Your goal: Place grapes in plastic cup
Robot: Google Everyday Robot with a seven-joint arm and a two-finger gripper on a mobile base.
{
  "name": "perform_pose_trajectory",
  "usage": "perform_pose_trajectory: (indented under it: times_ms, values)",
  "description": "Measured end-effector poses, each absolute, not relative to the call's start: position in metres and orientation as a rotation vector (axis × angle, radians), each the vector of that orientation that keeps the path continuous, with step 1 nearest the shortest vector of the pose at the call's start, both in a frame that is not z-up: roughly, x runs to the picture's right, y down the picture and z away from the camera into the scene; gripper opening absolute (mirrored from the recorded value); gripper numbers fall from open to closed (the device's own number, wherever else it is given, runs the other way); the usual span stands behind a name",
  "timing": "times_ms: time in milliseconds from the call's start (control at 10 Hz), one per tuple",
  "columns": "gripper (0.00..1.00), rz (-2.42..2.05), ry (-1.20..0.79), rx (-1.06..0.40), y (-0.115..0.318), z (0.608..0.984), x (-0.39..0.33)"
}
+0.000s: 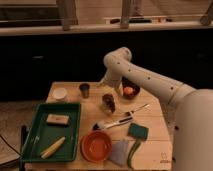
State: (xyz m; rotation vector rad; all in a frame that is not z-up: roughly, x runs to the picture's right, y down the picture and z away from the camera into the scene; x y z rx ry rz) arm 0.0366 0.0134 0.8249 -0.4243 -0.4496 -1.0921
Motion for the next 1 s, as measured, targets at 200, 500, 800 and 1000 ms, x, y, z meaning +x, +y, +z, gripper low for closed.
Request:
perform_pose_trajectory:
  times_ms: [200, 500, 800, 1000]
  values:
    - [0.80, -1.097, -0.449, -0.419, 0.0114, 0.8242, 0.0377]
    - [0.80, -1.097, -0.450, -0.418, 0.0113, 0.8242, 0.0371]
    - [0.80, -1.097, -0.451, -0.417, 0.0111, 0.8241, 0.0366]
    - [0.80, -1.097, -0.450, -0.417, 0.0111, 0.8241, 0.0367]
